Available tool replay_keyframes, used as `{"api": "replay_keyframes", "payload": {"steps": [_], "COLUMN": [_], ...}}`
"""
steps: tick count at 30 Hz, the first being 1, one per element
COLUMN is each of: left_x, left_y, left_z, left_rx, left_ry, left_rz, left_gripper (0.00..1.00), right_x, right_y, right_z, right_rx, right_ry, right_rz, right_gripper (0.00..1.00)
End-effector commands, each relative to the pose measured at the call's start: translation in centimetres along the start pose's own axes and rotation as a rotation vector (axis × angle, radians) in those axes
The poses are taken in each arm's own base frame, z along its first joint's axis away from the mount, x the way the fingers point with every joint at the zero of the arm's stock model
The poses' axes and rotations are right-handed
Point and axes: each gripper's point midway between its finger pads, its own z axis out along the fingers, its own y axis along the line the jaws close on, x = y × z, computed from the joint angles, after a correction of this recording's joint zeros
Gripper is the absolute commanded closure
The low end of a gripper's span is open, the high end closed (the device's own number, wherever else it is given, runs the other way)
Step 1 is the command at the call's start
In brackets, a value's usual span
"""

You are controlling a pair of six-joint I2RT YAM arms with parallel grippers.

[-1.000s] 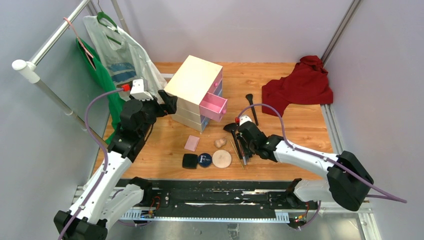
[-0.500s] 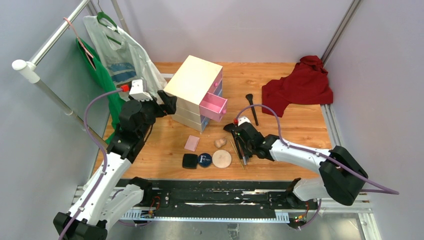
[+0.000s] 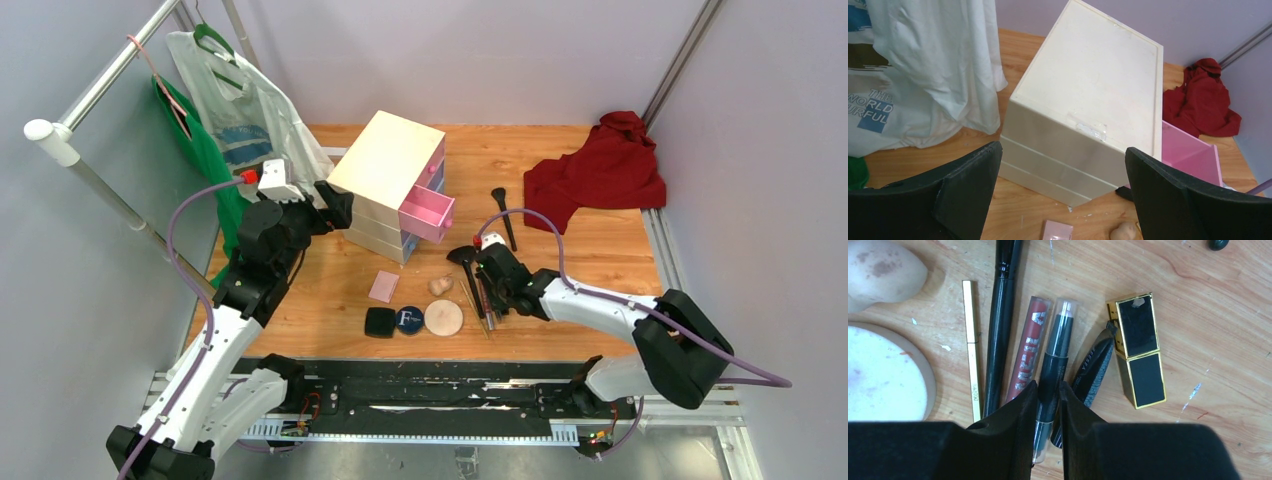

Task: Organize the makeup
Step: Pick up the makeup from the center of the board.

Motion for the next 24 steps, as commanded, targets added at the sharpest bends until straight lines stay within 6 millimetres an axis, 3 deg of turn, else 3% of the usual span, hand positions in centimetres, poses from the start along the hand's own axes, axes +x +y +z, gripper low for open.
{"api": "replay_keyframes", "payload": {"steps": [1,17,22,24], "left_x": [-0.9,-0.7,-0.8,-0.7], "left_y": [-0.5,-0.4,-0.4,-0.4], "left_z": [-0.3,-0.3,-0.3,-0.3], "left_rx": [0.022,0.018,0.02,0.018], "left_ry": [-0.021,-0.02,-0.022,-0.02], "left_rz": [0.006,0.009,0.011,0.011], "left_gripper": [0.02,0.02,0.02,0.02], "right_x": [0.5,1.4,1.0,0.3], "right_y": [-0.5,-0.2,-0.7,-1.2], "right_z": [0.6,1.7,1.1,0.3], "right_rx": [0.01,0.007,0.032,0.051], "right_ry": [0.013,0.052,0.033,0.007], "right_rz": [0.012,0.015,0.023,0.025], "right_gripper": [0.78,0.75,0.96,0.99]}}
